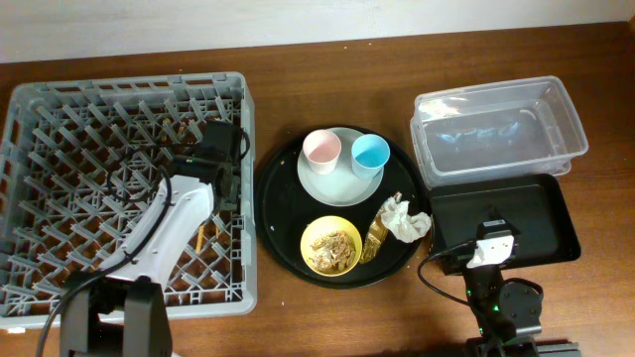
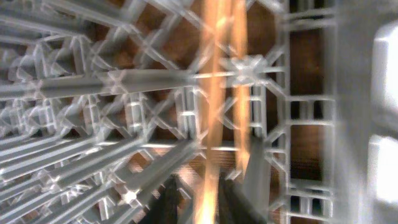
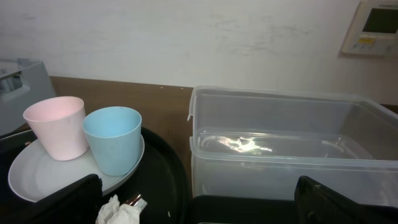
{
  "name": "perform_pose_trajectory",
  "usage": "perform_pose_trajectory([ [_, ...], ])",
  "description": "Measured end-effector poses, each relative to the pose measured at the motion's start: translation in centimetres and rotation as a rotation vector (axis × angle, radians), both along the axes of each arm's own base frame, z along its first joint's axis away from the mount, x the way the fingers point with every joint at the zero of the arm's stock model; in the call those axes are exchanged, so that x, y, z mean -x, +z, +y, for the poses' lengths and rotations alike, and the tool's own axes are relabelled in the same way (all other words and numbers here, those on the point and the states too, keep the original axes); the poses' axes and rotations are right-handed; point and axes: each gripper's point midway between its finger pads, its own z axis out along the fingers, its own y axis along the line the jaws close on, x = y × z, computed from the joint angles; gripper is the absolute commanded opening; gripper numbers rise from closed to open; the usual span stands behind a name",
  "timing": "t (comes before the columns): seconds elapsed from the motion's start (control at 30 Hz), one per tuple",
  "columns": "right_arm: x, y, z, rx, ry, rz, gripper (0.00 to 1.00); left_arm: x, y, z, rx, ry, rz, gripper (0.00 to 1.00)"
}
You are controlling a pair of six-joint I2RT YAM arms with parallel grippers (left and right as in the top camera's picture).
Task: Sort waste into correct bins and load items into the dishwasher rack
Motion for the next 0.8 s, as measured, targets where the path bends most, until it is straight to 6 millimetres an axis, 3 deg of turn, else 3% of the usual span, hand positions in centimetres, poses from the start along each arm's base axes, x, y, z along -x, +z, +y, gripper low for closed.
perform_pose_trajectory([
  [0.17,0.0,0.0,0.0,0.000,0.000,0.000,0.99,0.0,0.3,0.6,-0.015,0.019,-0.001,0.33],
  [0.27,0.0,0.0,0.0,0.000,0.000,0.000,0.99,0.1,3.7,-0.7,0.077,0.030,-0.023,0.38],
  [0.3,0.0,0.0,0.0,-0.001,0.000,0.000,0.99,0.4,5.4,-2.1,0.173,0.011,-0.049,0.44],
  [0.33,0.0,0.0,0.0,-0.001,0.000,0.000,0.99,1.4,7.5,-3.6,0.282,-0.022,-0.073,0.68],
  [0.37,0.0,0.0,0.0,-0.001,0.000,0.000,0.99,2.5,8.7,-4.4,0.334,-0.041,-0.068,0.99],
  [0.47,0.0,0.0,0.0,-0.001,0.000,0.000,0.99,4.2,9.1,-5.1,0.387,-0.049,-0.022,0.99],
  [0.57,0.0,0.2,0.5,-0.004,0.031,-0.007,0.99,4.4,9.1,-5.3,0.398,-0.051,-0.015,0.99],
  [0.63,0.2,2.1,1.7,-0.029,0.101,-0.070,0.99,4.4,9.1,-5.3,0.400,-0.052,-0.014,0.99],
  [0.67,0.8,1.9,2.2,-0.086,0.123,0.013,0.99,4.4,9.1,-5.3,0.400,-0.052,-0.015,0.99],
  [0.7,1.3,3.3,2.2,-0.102,0.127,0.025,0.99,4.4,9.1,-5.3,0.400,-0.052,-0.014,0.99],
  [0.77,3.7,11.4,2.1,-0.127,0.123,0.051,0.99,4.5,9.0,-5.4,0.402,-0.052,-0.010,0.99],
  [0.8,4.8,11.9,2.1,-0.133,0.114,0.184,0.99,4.4,9.0,-5.4,0.403,-0.053,-0.013,0.99],
])
